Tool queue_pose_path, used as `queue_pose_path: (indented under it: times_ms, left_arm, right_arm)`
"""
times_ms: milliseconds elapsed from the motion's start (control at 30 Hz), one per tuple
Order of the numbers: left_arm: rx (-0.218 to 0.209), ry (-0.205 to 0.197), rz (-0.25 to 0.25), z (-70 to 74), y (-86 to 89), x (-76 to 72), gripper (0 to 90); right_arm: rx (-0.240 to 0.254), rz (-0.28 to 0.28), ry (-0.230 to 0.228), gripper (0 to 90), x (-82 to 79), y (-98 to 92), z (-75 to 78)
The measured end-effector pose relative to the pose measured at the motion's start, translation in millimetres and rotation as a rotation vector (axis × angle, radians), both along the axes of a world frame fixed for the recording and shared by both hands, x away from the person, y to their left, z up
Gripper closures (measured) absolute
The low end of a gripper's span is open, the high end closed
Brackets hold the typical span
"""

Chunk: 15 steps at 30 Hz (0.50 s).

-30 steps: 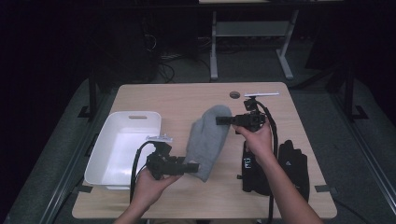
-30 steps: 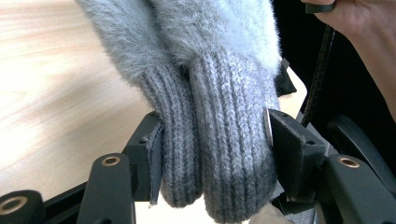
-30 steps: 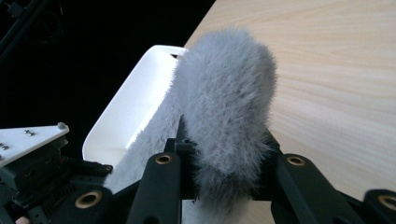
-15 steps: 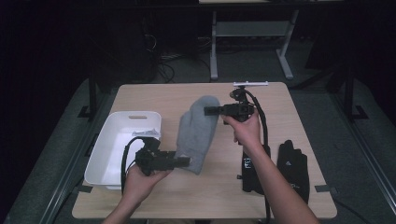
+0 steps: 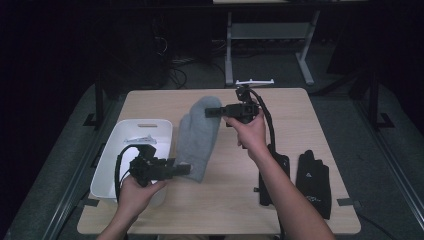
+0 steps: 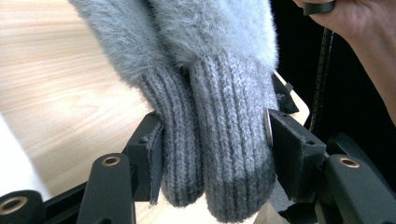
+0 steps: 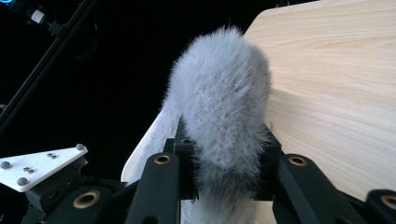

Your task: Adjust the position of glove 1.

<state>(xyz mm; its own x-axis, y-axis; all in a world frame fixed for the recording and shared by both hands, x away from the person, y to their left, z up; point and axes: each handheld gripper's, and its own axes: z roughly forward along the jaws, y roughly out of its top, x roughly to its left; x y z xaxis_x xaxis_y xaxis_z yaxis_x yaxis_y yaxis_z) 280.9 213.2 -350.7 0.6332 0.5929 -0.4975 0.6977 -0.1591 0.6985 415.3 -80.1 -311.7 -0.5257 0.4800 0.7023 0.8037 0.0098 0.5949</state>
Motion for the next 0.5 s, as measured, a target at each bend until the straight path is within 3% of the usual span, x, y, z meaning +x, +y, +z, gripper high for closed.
queue_pose_path:
  times_ms: [500]
  left_arm:
    - [0.008,-0.016,0.058,9.7,35.7,-7.2,42.1]
  right_arm:
    - [0.002,0.058,-0.006,69.3,9.5,44.0,10.1]
